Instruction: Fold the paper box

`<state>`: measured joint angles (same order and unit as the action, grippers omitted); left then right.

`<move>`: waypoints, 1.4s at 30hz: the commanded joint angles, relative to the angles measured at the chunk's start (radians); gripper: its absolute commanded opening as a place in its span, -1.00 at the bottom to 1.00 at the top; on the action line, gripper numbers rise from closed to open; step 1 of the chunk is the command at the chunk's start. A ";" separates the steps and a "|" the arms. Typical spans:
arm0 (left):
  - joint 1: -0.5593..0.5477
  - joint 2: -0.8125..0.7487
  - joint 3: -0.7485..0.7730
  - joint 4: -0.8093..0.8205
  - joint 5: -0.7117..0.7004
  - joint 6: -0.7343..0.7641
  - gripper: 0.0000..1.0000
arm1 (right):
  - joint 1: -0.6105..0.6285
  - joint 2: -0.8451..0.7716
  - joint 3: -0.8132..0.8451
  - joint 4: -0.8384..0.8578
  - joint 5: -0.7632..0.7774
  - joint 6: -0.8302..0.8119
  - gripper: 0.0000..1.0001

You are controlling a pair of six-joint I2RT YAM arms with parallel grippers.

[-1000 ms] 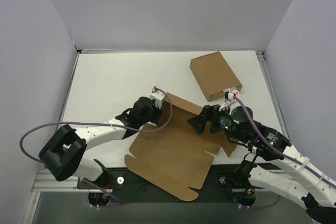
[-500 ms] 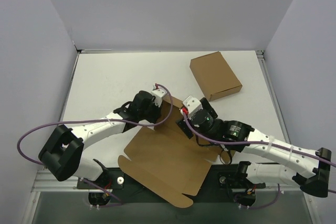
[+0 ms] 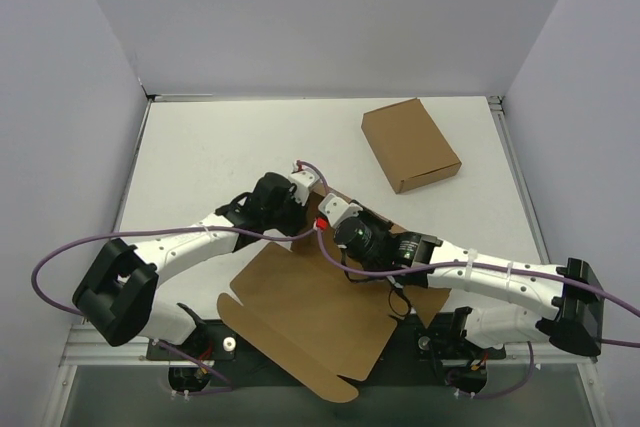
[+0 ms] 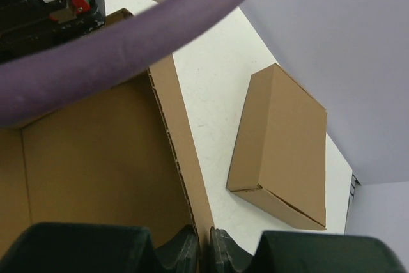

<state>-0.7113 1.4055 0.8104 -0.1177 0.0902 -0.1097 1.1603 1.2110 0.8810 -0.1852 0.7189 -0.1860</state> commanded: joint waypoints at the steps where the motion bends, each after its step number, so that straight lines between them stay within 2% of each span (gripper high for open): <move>1: 0.006 -0.045 -0.002 0.006 -0.070 -0.056 -0.65 | 0.012 0.001 -0.005 -0.014 0.062 0.005 -0.84; 6: 0.003 -0.063 -0.048 0.081 -0.207 -0.143 -0.66 | 0.022 0.018 0.004 -0.085 0.047 0.063 -1.00; 11: -0.027 -0.069 -0.066 0.137 -0.323 -0.147 -0.67 | 0.045 0.033 0.001 -0.108 0.045 0.105 -1.00; 19: -0.077 -0.057 -0.063 0.119 -0.546 -0.123 -0.67 | 0.052 0.044 0.009 -0.145 0.016 0.171 -1.00; 32: -0.120 -0.014 -0.066 0.089 -0.733 -0.122 -0.67 | 0.052 0.081 0.009 -0.178 -0.002 0.233 -1.00; 42: -0.120 0.009 -0.071 0.093 -0.790 -0.134 -0.67 | 0.052 0.088 0.001 -0.177 -0.016 0.246 -1.00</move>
<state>-0.8707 1.3865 0.7464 -0.0406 -0.4408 -0.2043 1.2053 1.2778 0.8886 -0.2283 0.7437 -0.0170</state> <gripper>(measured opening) 0.189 0.057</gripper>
